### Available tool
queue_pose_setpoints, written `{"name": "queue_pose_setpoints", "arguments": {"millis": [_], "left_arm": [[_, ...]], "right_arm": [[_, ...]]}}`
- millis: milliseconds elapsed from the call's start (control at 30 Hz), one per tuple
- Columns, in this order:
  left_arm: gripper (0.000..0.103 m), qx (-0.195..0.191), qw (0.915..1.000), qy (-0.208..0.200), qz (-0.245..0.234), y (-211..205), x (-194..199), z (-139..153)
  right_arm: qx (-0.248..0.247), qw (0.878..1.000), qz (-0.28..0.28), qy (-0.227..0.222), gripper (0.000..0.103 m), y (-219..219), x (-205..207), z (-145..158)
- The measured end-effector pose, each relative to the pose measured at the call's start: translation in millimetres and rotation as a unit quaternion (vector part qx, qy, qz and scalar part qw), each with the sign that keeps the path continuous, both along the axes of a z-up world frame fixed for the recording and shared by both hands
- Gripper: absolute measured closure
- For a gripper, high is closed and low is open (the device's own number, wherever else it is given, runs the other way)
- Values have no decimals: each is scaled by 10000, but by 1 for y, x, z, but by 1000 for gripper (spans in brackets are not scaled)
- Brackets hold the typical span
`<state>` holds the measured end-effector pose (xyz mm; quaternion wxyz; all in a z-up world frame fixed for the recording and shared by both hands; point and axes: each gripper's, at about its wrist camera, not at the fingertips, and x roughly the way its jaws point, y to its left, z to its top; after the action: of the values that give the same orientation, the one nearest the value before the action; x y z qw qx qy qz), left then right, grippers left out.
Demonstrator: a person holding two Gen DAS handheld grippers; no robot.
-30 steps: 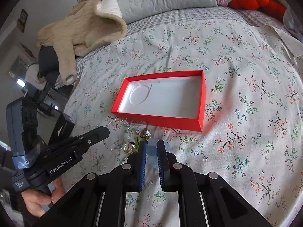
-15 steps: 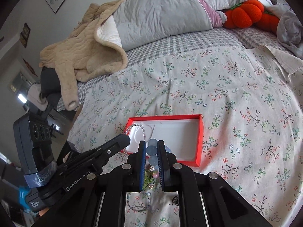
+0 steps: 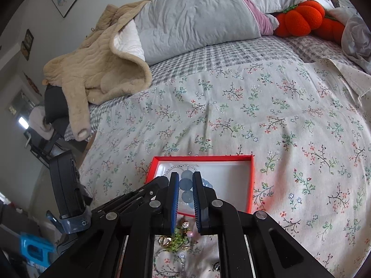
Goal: Organize jewelry
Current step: 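Carry both bracelets into the red Ace box and open both tools, then withdraw both tools from the box and move right tool toward black hair clip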
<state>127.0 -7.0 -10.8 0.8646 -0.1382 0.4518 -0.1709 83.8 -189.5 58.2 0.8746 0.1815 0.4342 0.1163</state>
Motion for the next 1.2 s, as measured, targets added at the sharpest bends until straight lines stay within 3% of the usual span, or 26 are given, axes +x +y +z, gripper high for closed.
{"name": "queue_pose_setpoints", "arguments": {"millis": [367,767,900,1200], "left_arm": [[98,693,9975,-123,22,-6,-2,-6],[97,842,9962,-223,15,-5,-8,4],[69,894,9957,-237,22,-2,-17,11],[34,1152,9933,-43,-112,11,-46,14]], "right_arm": [[-522,9980,-55,348,91,-4,13,-36],[-846,9956,8,399,89,-6,12,-39],[-920,9949,20,405,88,-10,4,-32],[-1203,9916,206,430,81,-13,-30,-29]]}}
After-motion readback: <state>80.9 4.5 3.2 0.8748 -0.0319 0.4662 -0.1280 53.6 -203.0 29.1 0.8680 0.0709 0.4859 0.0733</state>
